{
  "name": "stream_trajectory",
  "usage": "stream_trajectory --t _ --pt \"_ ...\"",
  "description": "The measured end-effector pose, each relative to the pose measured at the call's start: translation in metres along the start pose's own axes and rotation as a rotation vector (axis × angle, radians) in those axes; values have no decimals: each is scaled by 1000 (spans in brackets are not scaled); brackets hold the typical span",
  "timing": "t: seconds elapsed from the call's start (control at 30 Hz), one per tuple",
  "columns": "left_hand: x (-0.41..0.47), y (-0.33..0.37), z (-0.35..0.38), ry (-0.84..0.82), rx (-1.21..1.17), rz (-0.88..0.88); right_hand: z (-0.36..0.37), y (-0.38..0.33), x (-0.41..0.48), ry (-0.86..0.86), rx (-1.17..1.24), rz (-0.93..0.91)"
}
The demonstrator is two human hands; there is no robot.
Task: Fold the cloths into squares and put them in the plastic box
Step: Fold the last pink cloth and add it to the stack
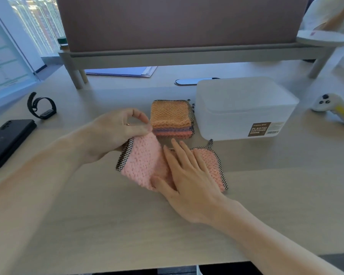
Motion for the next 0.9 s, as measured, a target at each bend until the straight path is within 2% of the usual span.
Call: stream_trajectory --t 0.1,0.17,0.27,0.43,0.57,0.77,0.83,0.9 --pt "7 21 19 -30 29 53 -26 10 -11 191 386 25" --pt "14 32 38 -70 49 76 -42 22 -23 318 644 109" --pt "22 46 68 -192 9 33 -54 39 -36 178 984 295" --pt "35 50 100 -372 105 -25 -57 59 -44 93 826 436" --pt "40 43 109 -347 226 2 -54 71 -46 112 706 432" --pt "46 36 115 -244 482 175 -54 72 -47 115 438 400" --pt "46 38 117 -238 465 175 -54 74 -47 113 416 396" --pt "47 41 116 -265 304 76 -53 76 -46 108 404 399"
Point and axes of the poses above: each hand's wrist, its own x-axis towards the middle knuckle, its own z-axis out of the palm, y = z × x, the point moved 1 cm from there along x, towards the middle knuckle, and after that the axes turned 2 degrees about y, right-handed, at the moved point
